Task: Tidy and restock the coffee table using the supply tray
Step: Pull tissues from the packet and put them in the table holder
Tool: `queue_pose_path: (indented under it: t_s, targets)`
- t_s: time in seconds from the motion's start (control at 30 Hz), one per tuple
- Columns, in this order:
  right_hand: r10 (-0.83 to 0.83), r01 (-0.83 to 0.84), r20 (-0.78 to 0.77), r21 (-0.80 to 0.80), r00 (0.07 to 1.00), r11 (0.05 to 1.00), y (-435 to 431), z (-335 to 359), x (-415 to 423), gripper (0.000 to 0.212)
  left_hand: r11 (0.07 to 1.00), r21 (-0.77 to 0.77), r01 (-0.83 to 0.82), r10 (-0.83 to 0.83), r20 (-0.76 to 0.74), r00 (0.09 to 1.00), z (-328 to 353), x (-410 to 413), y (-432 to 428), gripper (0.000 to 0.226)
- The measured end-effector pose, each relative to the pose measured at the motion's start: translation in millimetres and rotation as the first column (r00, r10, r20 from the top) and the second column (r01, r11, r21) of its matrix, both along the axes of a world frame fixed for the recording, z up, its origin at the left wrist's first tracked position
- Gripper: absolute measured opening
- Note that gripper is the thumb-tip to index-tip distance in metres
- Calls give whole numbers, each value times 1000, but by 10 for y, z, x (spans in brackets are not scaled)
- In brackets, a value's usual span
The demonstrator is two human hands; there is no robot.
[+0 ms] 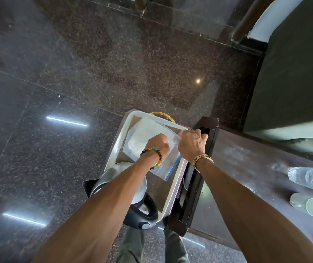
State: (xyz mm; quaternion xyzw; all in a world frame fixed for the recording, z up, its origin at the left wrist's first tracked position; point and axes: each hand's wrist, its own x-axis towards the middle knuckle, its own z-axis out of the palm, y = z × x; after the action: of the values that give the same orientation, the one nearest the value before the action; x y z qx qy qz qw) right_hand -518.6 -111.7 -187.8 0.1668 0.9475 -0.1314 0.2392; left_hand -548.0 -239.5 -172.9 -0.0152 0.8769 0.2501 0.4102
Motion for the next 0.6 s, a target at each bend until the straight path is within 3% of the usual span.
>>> queue_pose_path:
  t_s: [0.13,0.3,0.4,0.5,0.6]
  targets:
    - [-55,47,-68,-108,996,993,13,329,-23,28,997,51,-61,67,-123,990,256,-33,-8,46]
    - [-134,79,-122,-376,983,923,66,1033,-111,28,978,137,-159,186,-217,958,773,-139,16,59]
    - [-128,32,-199,-424,972,905,90,1505,-157,26,992,111,-61,105,-448,888,1132,-135,-25,76]
    - [-101,-52,-330,-426,939,903,106,1965,-176,25,997,-53,54,-75,-706,705,1531,-161,-41,57]
    - [-82,-124,-452,-407,888,905,129,2400,-162,23,997,-27,77,-70,-765,640,1979,-226,-17,27]
